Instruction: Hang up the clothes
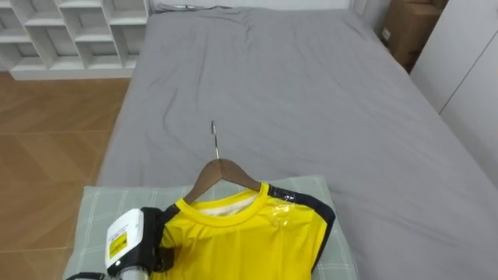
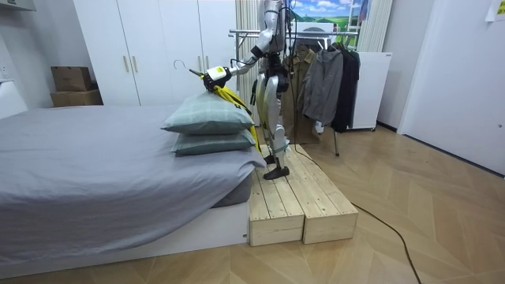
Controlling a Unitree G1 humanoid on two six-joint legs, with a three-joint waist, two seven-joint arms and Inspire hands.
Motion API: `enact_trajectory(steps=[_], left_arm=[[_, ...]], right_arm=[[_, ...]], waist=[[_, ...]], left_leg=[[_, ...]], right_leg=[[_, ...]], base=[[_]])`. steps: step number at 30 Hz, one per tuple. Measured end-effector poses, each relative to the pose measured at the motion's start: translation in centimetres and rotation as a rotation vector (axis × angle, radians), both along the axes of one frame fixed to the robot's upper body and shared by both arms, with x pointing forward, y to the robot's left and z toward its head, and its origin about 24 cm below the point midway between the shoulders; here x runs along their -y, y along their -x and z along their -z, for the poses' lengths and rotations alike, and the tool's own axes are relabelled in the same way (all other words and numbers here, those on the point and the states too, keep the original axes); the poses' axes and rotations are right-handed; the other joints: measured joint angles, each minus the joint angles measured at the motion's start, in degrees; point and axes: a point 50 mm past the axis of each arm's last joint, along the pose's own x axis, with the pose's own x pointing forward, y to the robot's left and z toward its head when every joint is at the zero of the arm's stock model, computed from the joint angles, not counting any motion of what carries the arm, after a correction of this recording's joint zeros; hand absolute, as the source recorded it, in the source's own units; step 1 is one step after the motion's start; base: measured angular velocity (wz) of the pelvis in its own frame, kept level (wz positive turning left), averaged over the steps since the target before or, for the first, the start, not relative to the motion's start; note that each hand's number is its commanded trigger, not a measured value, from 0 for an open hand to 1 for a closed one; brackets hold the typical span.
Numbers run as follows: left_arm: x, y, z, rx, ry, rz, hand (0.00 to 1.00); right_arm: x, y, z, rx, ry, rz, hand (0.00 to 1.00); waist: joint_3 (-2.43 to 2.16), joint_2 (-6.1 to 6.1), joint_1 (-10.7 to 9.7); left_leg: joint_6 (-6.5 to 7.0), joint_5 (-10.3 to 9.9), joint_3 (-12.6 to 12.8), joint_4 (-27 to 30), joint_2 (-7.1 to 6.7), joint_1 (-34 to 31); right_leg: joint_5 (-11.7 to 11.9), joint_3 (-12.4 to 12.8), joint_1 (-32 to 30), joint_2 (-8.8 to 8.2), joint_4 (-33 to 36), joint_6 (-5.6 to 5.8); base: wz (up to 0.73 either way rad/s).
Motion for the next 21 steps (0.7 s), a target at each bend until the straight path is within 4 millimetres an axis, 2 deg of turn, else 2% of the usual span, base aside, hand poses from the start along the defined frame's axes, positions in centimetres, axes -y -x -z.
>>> enact_trajectory(steps=[14, 21], left_arm=[[0.8, -0.7, -1.7, 0.096, 0.027, 0.03, 1.0], [1.1, -0.3, -2.1, 0.128, 0.024, 0.048, 1.0]], right_arm=[[0.1, 1.1, 0.2, -0.017, -0.002, 0.045, 0.0], [0.2, 1.2, 0.2, -0.015, 0.004, 0.062, 0.0]], waist=[[-0.23, 0.28, 0.11], [-0.3, 0.38, 0.18]], left_leg=[[-0.01, -0.01, -0.66, -0.17, -0.04, 2.03], [-0.01, -0.01, -0.6, -0.08, -0.1, 2.1]], right_leg=[[-0.01, -0.29, 2.06, 0.03, -0.3, 0.02], [-0.03, 0.07, 2.2, 0.07, -0.33, 0.05]], base=[[0.01], [0.0]])
